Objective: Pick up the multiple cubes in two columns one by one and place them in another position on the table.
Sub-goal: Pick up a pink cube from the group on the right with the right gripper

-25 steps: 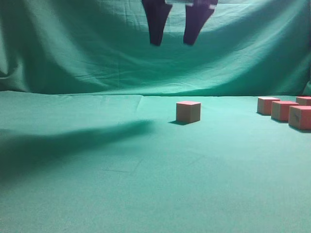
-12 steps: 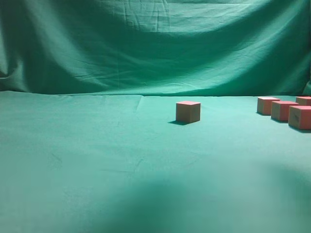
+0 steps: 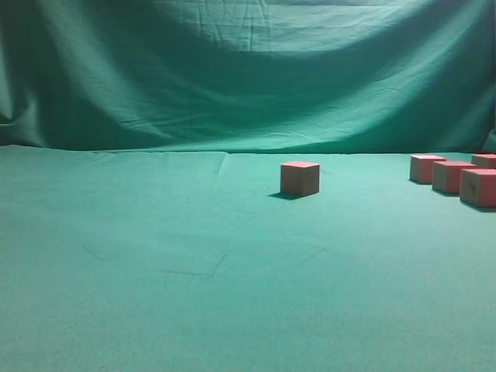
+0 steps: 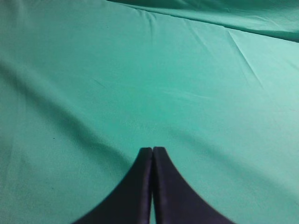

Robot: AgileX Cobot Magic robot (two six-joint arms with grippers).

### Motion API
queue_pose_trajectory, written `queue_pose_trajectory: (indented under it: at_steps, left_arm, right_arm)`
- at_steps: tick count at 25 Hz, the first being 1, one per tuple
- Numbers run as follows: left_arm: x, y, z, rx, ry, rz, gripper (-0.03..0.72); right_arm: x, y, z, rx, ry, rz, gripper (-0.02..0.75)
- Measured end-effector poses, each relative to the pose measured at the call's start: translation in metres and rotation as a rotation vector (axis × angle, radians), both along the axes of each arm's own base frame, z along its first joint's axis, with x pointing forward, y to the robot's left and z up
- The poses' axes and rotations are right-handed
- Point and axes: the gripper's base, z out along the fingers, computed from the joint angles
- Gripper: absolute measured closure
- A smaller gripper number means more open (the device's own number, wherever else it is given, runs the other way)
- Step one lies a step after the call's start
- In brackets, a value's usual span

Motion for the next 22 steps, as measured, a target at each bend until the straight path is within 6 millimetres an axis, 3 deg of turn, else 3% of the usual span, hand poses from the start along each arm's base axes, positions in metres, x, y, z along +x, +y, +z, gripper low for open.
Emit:
queue_pose_trajectory:
  at_steps: [5,9,10,12,13,15,16,22]
  left_arm:
    - [0.000,0.000,0.000,0.000,0.000,0.000,0.688]
    - [0.000,0.000,0.000,0.000,0.000,0.000,0.688]
    - [0.000,0.000,0.000,0.000,0.000,0.000,0.688]
    - [0.000,0.000,0.000,0.000,0.000,0.000,0.688]
    - [0.000,0.000,0.000,0.000,0.000,0.000,0.688]
    - [0.000,0.000,0.000,0.000,0.000,0.000,0.688]
    - [0.000,0.000,0.000,0.000,0.000,0.000,0.688]
    - [0.000,0.000,0.000,0.000,0.000,0.000,0.688]
  right_arm:
    - [-0.013,-0.020,-0.050,0.007,-0.007,-0.089,0.164]
    - [-0.020,-0.028,-0.074,0.014,-0.064,-0.120,0.164]
    - [-0.021,-0.027,-0.078,0.015,-0.073,-0.118,0.219]
    - [-0.023,-0.027,-0.083,0.017,-0.090,-0.116,0.217]
    - [-0.023,-0.027,-0.084,0.018,-0.101,-0.116,0.274]
    - [-0.021,-0.027,-0.084,0.018,-0.121,-0.110,0.274]
    - [-0.021,-0.027,-0.084,0.016,-0.126,-0.101,0.326]
    - [-0.016,-0.027,-0.101,0.012,-0.054,-0.092,0.325]
